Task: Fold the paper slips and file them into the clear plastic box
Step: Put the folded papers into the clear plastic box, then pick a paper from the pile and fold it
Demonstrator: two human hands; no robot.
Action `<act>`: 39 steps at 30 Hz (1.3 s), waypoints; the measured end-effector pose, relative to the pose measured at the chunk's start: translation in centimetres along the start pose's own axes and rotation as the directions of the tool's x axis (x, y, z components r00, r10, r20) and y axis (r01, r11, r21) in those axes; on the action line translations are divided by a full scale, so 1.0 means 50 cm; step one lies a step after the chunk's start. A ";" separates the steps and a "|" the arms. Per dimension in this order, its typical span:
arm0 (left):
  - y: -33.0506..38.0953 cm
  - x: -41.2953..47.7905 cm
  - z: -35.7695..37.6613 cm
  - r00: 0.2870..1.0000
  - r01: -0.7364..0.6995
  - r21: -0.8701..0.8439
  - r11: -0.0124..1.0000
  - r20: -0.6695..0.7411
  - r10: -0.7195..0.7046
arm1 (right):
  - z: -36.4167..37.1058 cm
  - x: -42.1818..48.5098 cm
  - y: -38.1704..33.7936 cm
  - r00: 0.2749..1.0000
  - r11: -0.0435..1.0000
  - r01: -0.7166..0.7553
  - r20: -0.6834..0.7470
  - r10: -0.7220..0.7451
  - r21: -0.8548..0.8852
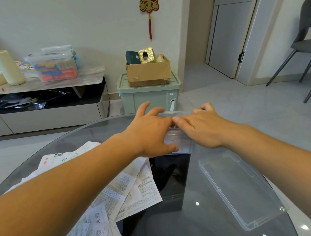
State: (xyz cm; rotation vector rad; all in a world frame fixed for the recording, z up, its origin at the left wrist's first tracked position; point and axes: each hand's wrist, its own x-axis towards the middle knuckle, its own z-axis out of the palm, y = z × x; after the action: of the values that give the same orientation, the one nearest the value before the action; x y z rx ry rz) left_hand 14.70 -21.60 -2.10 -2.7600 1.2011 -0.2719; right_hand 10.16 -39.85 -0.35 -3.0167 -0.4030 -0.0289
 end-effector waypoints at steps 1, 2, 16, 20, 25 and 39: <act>0.000 0.003 -0.001 1.000 0.005 -0.021 1.000 0.002 -0.005 | 0.002 0.002 0.002 1.000 1.000 0.003 0.000 -0.003 0.021; -0.001 0.004 0.000 1.000 0.015 -0.041 0.999 0.003 -0.015 | 0.003 0.003 0.003 1.000 0.999 0.005 0.002 -0.005 0.040; -0.006 -0.029 0.018 0.983 0.022 -0.109 0.994 -0.180 -0.042 | 0.018 -0.004 0.013 0.982 0.997 0.053 -0.182 -0.042 0.055; -0.008 -0.031 0.024 0.974 0.035 -0.118 0.992 -0.217 -0.060 | 0.023 -0.004 0.017 0.967 0.993 0.059 -0.253 -0.030 0.104; -0.013 -0.039 0.019 0.966 0.074 -0.168 0.983 -0.232 -0.112 | 0.018 -0.010 0.020 0.940 0.969 0.055 -0.340 0.032 0.242; -0.002 -0.290 -0.070 0.906 0.371 -0.453 0.811 -0.014 -0.423 | -0.026 -0.160 -0.119 0.956 0.867 0.046 -0.274 0.107 0.496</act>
State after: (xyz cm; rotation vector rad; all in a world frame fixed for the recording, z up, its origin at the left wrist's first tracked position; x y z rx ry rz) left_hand 4.31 -11.02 -0.33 -3.4367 0.7544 -0.2166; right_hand 0.85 -36.34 1.27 -2.4514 -0.2776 -0.3168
